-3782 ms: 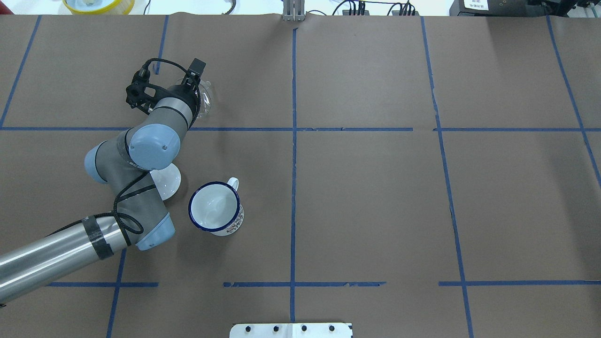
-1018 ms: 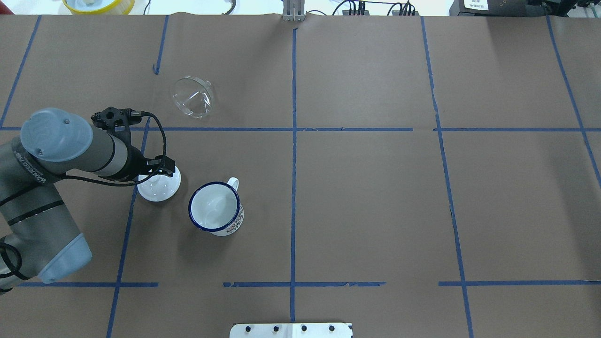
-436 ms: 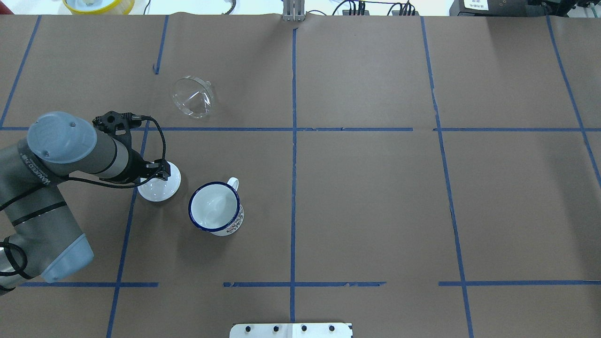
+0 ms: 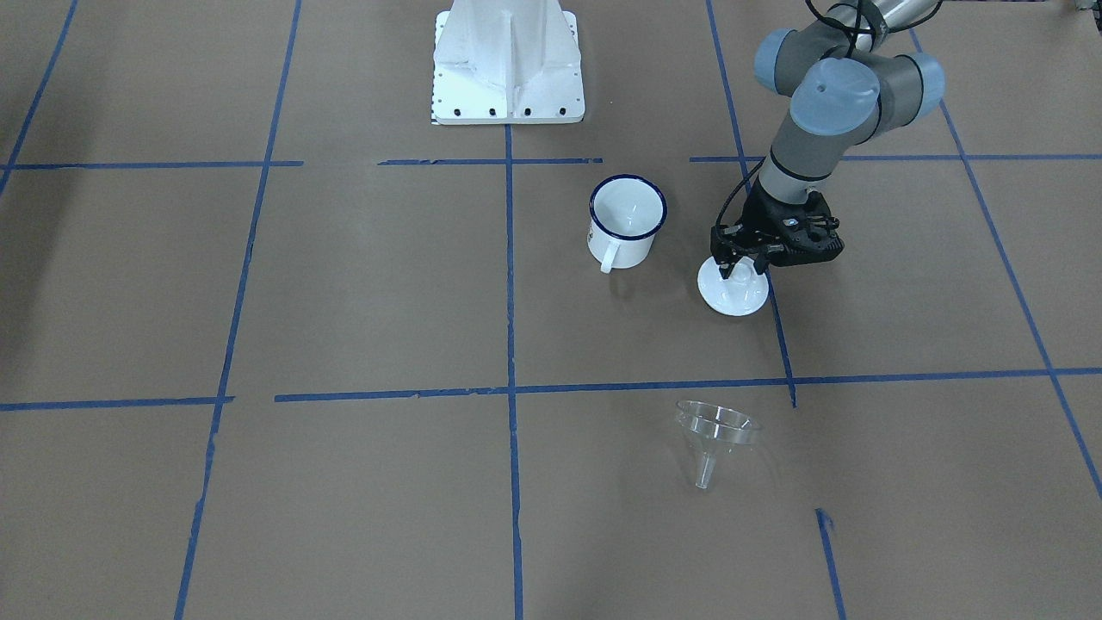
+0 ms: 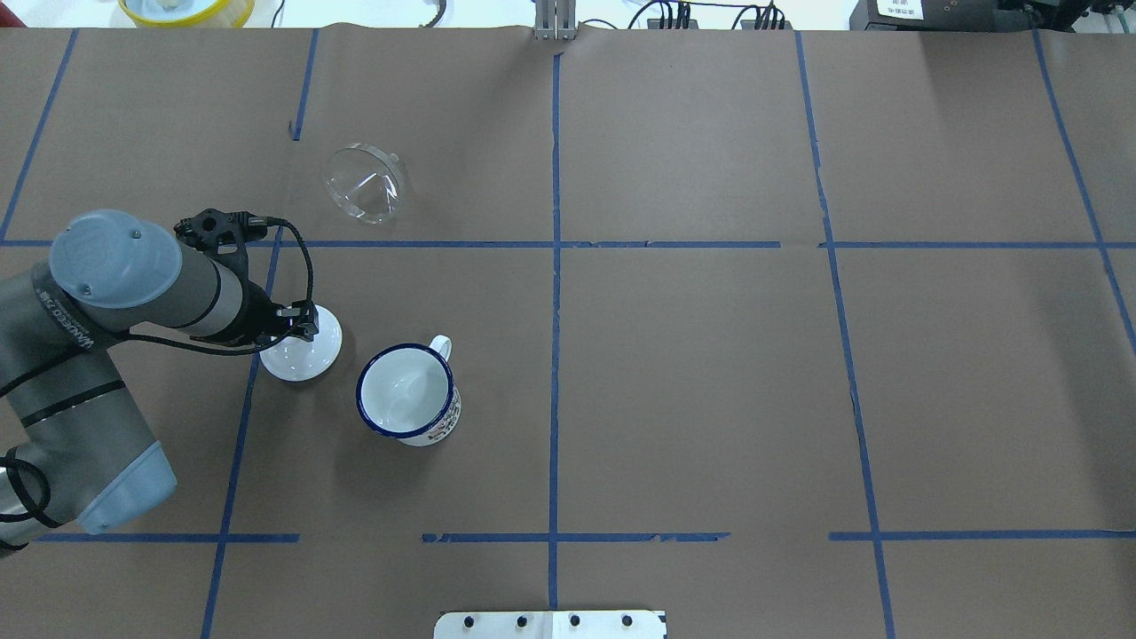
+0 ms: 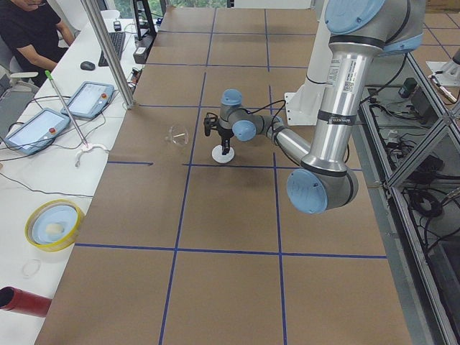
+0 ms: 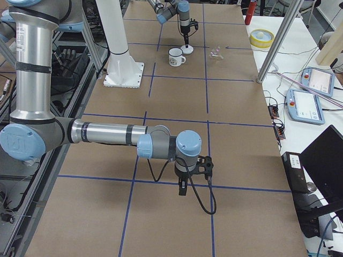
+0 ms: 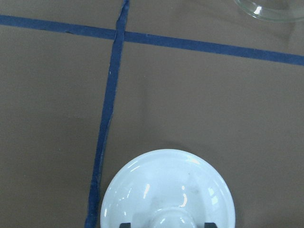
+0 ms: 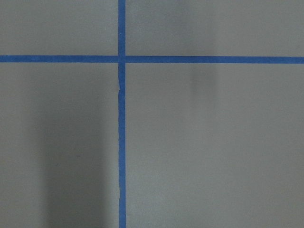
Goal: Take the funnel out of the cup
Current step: 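Lift the white lid off the table with the left gripper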
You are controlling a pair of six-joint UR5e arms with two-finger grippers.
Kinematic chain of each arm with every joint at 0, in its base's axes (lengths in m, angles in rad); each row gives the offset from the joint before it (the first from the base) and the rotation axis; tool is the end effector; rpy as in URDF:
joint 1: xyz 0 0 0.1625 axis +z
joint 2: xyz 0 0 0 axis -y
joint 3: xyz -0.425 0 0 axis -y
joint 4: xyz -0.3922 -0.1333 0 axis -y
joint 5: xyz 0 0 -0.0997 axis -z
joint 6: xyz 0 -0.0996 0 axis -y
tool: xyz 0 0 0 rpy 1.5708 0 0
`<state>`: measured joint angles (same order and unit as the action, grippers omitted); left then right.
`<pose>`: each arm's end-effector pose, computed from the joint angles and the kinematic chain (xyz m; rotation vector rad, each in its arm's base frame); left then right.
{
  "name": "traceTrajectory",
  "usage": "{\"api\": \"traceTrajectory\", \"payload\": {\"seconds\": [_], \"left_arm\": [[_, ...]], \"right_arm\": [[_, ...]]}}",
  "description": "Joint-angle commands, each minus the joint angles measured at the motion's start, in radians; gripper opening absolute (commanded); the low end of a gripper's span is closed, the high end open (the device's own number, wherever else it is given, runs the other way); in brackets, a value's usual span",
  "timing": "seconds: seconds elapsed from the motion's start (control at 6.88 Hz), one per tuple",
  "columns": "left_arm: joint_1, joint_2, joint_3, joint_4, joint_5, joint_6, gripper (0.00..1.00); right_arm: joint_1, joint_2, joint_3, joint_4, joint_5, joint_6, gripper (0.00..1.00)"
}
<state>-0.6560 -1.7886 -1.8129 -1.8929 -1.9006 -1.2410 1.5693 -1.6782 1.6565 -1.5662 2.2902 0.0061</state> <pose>0.3983 -0.4341 0.4000 0.0911 0.8311 -0.1781 0.0670 -0.4451 0.6702 -0.0191 -0.7193 0.0106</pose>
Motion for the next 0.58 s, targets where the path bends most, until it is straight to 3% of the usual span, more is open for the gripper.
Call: {"api": "traceTrajectory", "payload": {"seconds": [0.0,0.29,0.44], "left_arm": [[0.001,-0.005,0.001,0.000,0.000,0.000,0.59],[0.001,-0.006,0.000,0.002,0.000,0.000,0.58],[0.001,-0.006,0.001,0.002,0.000,0.000,0.46]], "right_arm": [[0.000,0.000,0.000,0.000,0.000,0.000,1.00],[0.000,0.000,0.000,0.000,0.000,0.000,1.00],[0.000,0.000,0.000,0.000,0.000,0.000,1.00]]}}
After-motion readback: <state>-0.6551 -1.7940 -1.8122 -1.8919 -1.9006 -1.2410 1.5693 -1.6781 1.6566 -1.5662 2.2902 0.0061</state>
